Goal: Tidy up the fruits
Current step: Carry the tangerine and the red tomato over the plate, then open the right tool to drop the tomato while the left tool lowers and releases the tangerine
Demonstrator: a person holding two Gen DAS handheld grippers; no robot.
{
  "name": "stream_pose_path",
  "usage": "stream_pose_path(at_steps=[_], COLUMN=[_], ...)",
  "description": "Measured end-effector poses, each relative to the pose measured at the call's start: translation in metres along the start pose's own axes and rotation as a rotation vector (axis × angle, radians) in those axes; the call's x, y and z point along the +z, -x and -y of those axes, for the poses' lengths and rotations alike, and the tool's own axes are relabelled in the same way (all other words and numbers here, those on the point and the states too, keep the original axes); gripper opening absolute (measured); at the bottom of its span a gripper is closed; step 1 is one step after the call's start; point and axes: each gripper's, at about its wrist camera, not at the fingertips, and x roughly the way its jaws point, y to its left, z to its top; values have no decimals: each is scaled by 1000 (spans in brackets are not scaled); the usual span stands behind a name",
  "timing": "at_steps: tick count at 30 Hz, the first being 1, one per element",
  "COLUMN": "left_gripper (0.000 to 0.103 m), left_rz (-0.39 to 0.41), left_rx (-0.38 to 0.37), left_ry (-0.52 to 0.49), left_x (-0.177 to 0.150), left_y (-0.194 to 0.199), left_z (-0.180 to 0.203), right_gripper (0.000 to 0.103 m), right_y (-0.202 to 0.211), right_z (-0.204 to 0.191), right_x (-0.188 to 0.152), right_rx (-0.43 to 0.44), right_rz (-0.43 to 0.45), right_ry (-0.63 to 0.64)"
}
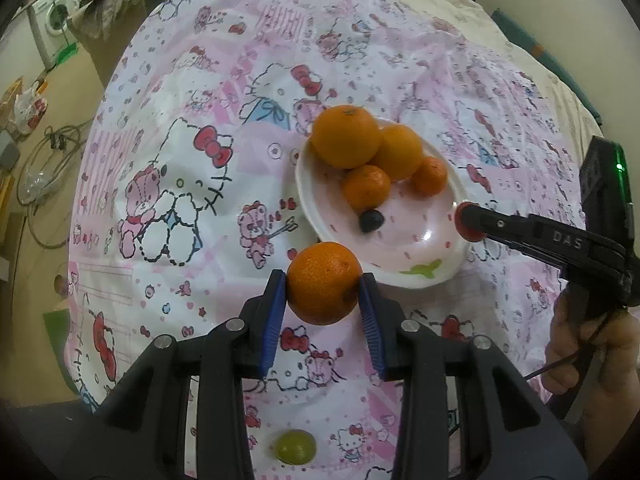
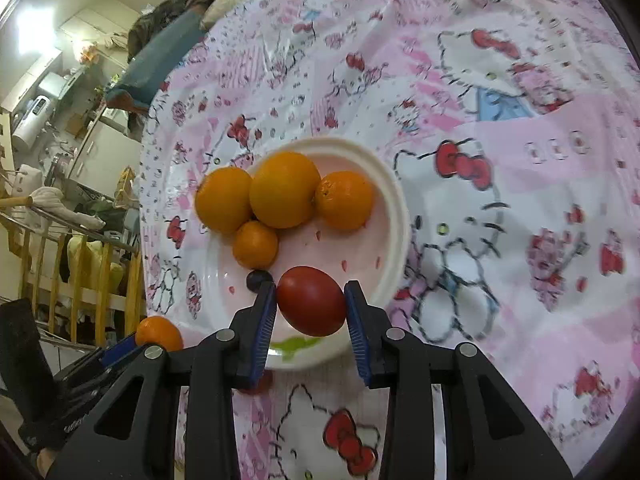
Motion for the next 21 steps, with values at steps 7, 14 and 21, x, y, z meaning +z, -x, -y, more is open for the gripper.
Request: stream_pose_path(at_steps=[7, 14, 21], left_gripper=[32, 33, 33], left_rz=[-9, -28, -11], left_rx=[11, 5, -7], left_ry=[-2, -16, -75], left_x=[1, 2, 24], left_y=[-9, -15, -20], left_z=[-8, 1, 30], right_gripper=[38, 45, 69], right_y=[-22, -18, 9], right_z=[12, 18, 20], right_x=[3, 7, 8], right_rx=[-32, -12, 30], right_rz=[-33, -21, 59], right_ry=[-21, -61, -89])
